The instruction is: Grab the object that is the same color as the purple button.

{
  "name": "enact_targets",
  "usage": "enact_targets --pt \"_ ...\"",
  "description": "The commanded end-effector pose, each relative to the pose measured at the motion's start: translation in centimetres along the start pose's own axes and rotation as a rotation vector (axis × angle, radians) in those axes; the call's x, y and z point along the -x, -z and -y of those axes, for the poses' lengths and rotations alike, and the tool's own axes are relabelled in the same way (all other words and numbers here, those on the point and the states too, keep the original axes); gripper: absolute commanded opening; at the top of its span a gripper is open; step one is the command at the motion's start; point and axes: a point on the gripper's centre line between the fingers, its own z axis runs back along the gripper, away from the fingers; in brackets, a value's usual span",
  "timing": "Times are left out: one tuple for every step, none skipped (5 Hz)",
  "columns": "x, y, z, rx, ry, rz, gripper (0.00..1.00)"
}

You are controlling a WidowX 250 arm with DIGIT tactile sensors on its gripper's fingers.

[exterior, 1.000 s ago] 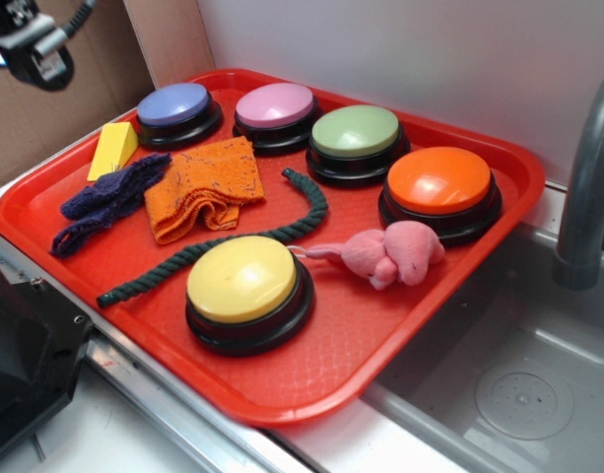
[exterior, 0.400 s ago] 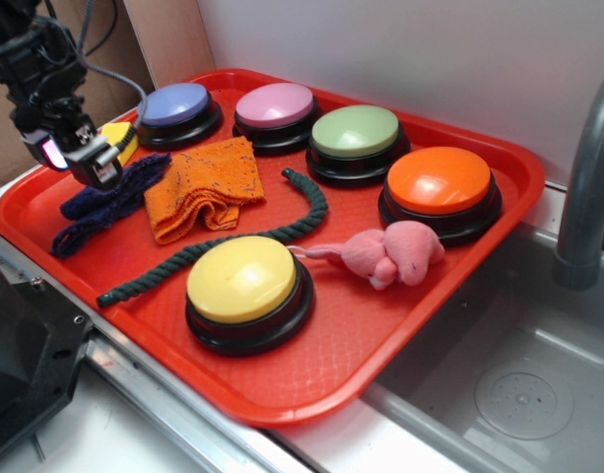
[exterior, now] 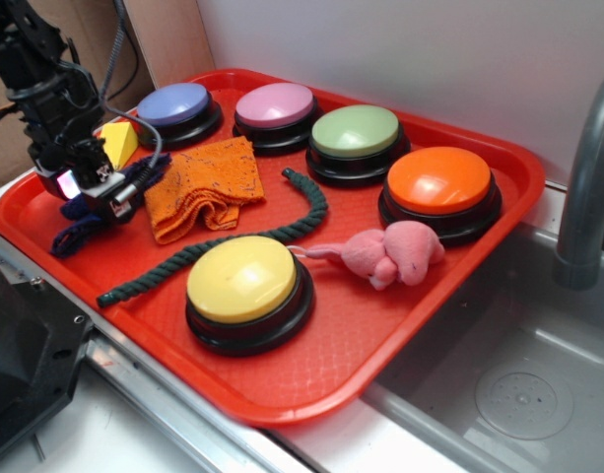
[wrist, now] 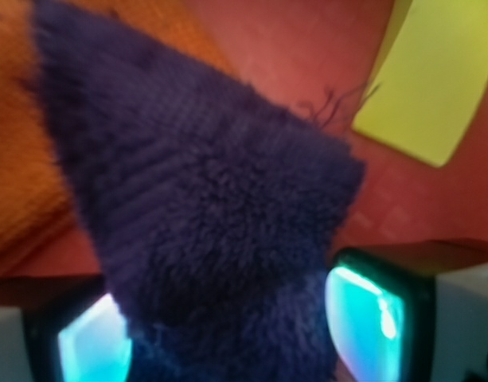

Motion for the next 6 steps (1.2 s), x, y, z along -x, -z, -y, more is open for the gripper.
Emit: enact_targets --pt "-0.5 1.1 0.5 -0.039 -0.019 -0.003 0.95" --pt "-0.3 0.9 0.5 -0.032 -0.020 0.014 0.00" --pt "-0.3 0.5 0.4 -0.038 -0.033 0.021 0.00" --pt "-0.4 0.2 0.4 -0.038 -0.032 0.024 0.00" --pt "-0.4 -1.0 0.5 -0.068 -0.035 0.033 0.00" --pt "-0.6 -2.7 0.8 -0.089 -0.054 0.003 0.00"
